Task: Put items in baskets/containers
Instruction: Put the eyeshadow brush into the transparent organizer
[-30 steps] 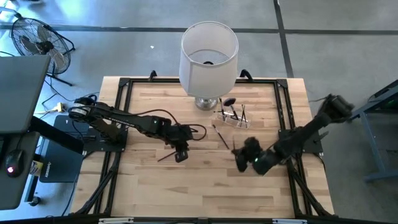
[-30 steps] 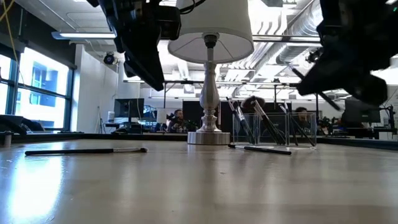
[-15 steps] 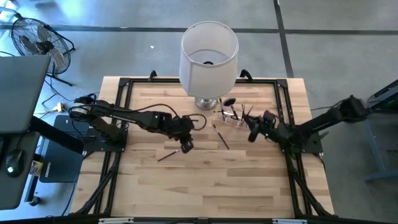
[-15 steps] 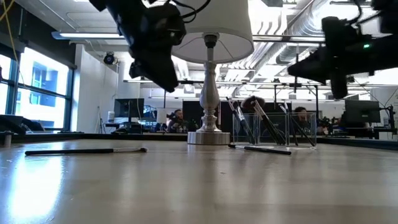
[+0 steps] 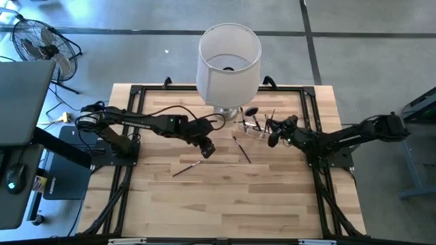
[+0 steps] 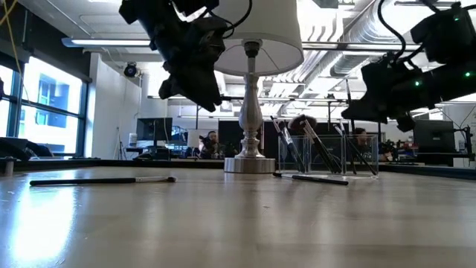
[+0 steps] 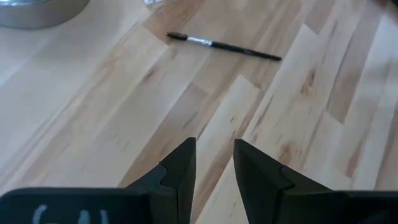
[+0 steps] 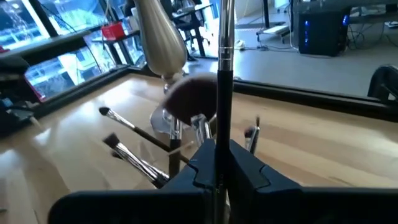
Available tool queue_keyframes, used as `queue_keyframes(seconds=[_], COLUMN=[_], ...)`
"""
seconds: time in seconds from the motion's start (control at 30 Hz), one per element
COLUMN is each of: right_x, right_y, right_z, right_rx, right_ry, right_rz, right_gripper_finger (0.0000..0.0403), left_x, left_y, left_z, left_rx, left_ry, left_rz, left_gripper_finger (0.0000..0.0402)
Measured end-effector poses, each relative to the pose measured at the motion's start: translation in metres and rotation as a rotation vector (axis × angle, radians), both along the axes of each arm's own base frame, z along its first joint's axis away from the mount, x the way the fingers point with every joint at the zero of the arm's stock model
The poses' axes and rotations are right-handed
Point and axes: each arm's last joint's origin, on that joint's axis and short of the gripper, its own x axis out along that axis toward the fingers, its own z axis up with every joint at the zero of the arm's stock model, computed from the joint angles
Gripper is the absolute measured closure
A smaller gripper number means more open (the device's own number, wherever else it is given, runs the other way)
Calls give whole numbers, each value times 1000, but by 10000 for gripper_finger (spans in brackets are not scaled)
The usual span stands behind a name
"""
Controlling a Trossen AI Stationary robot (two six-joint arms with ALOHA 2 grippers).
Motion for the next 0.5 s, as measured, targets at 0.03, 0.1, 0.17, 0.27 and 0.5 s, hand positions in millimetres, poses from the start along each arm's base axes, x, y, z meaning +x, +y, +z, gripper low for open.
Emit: queue_keyframes(seconds=[0.03,0.1,0.17,0.27,0.5], right_x=[0,0,-1,-1,-1], right_y=[-1,-3,-4,-4,-4], right_z=[-1,-1,-1,-1,0], right_rx=[3,6,-2,-18,-25], right_ry=[6,13,17,33,33], right_rz=[3,-2,-6,-6,-3], right_gripper_finger=[392,382,363,336,300], left_x=[1,2,2,2,2], left_y=[0,0,0,1,1], left_z=[1,1,1,1,1], left_rx=[0,-1,-4,5,-5], left_ry=[-10,-21,-23,-24,-26], left_rz=[0,2,15,37,60], left_gripper_finger=[296,296,296,296,296])
